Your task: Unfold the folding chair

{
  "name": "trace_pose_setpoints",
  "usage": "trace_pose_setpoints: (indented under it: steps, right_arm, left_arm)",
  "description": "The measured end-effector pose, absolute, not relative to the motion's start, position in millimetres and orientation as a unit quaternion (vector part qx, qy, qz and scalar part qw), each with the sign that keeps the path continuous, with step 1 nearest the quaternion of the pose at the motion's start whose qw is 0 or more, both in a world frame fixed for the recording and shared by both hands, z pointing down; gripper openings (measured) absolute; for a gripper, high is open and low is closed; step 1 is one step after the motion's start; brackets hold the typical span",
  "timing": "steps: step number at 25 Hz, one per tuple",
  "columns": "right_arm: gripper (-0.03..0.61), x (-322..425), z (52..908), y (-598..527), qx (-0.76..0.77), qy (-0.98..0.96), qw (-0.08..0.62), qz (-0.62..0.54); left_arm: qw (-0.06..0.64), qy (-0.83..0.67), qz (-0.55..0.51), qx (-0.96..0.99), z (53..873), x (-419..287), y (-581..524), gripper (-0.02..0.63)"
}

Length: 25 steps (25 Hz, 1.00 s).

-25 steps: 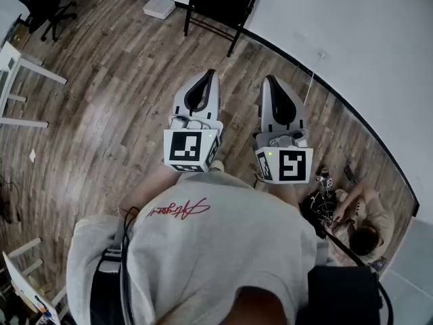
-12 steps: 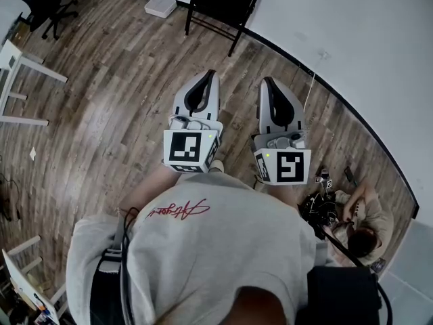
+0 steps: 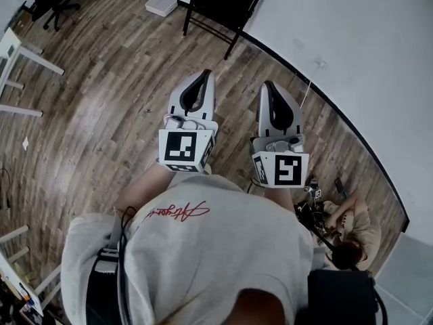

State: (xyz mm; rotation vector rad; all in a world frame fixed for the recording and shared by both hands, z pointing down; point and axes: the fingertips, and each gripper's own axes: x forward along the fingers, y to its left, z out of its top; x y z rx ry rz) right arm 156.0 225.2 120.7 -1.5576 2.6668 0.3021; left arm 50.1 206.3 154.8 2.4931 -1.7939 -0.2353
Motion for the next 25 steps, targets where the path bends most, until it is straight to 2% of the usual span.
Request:
trace_pose_setpoints:
  steps: [11, 19, 25]
  right_arm:
    - [0.020, 167, 151, 132, -0.509, 0.856, 0.002, 0.089]
    - [0.020, 166, 163, -58, -0.522, 0.848, -0.003, 0.092]
    - [0.020, 171, 159, -184, -0.545, 0.835, -0.003, 0.080]
  left_arm:
    - [0.048, -0.580, -0.076, 0.810, 180, 61, 110, 0.017]
    - [0.052, -0.527, -0.104, 0.842, 188, 70, -73, 0.017]
    - [0.036, -0.501, -0.071, 0.862, 183, 75, -210, 0.017]
